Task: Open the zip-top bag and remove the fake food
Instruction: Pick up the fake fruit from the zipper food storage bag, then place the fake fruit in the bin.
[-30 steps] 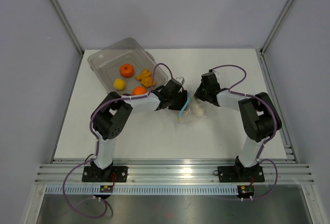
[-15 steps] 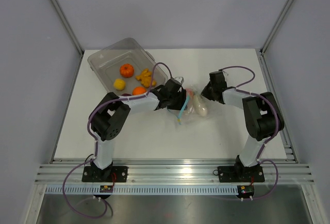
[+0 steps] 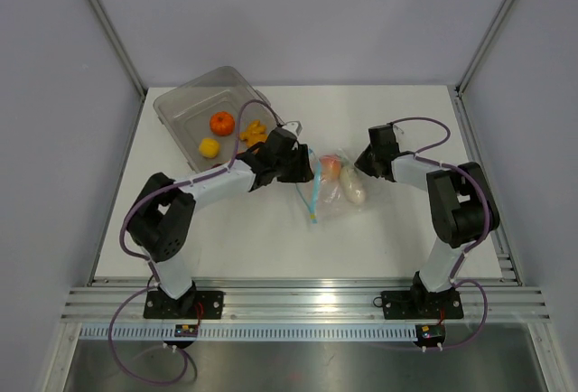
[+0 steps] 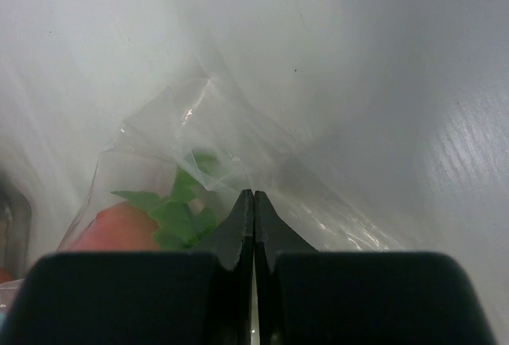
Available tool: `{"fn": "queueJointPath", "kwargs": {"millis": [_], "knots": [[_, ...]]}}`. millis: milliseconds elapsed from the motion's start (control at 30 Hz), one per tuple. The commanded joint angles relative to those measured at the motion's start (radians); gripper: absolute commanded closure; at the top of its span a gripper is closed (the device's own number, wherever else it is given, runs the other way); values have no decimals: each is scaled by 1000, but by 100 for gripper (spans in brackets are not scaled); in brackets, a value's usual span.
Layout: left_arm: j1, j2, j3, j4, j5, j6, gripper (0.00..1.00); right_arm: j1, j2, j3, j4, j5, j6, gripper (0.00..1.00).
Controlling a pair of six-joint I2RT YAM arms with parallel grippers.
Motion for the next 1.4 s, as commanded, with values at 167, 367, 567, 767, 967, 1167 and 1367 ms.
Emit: {"fn": "queueJointPath", "kwargs": {"millis": [167, 367, 567, 767, 967, 1167, 1367], "knots": [[119, -167, -99, 70, 50, -31, 56, -9, -45, 0, -6, 13, 4, 100], [198, -276, -184, 125, 116, -57, 56, -9, -48, -2, -3, 7, 3, 100], [278, -351, -228, 139, 148, -77, 56, -9, -43, 1, -2, 3, 3, 100], [389, -422, -299, 188, 203, -123, 57, -9, -33, 6, 4, -20, 1, 100], [514, -479, -371, 236, 245, -168, 57, -9, -34, 6, 7, -23, 1, 100], [582, -480, -382, 227, 255, -175, 55, -9, -28, 6, 9, -43, 6, 100], [608, -437, -379, 222, 243, -191, 44, -9, -29, 3, 10, -43, 6, 100]]}}
